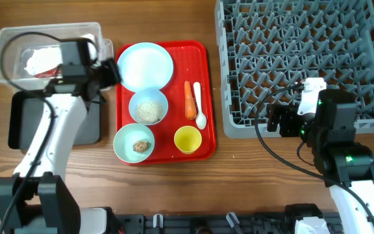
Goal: Sort waste into correct bins and load items into the dishwasher rack
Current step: 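Grasp the rim of the rice bowl with the left gripper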
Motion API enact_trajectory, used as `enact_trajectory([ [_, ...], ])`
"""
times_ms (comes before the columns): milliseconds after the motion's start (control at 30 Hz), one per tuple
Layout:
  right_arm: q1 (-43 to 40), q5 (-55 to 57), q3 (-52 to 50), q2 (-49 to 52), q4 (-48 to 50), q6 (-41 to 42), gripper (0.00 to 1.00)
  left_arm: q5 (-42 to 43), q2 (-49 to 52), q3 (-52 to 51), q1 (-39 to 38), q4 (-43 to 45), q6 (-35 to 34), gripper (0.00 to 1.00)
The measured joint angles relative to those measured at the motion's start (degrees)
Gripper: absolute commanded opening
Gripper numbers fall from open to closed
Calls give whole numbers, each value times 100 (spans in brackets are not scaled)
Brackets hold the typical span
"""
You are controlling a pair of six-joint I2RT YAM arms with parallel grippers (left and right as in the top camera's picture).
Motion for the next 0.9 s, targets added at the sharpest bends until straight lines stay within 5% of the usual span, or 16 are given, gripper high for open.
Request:
enact_trajectory([
  [267, 0, 0, 0, 0, -2, 0, 100, 240, 0, -7, -1128, -962, 0, 59],
  [700, 0, 0, 0, 0, -4, 0, 100, 258, 929, -7, -2114, -726, -201, 62],
  [733, 0, 0, 0, 0, -4, 0, 100, 258, 1034, -7, -2159, -702, -214, 59],
  [900, 0, 0, 0, 0, -4, 0, 100, 262, 1414, -7, -2400, -494, -310, 16],
])
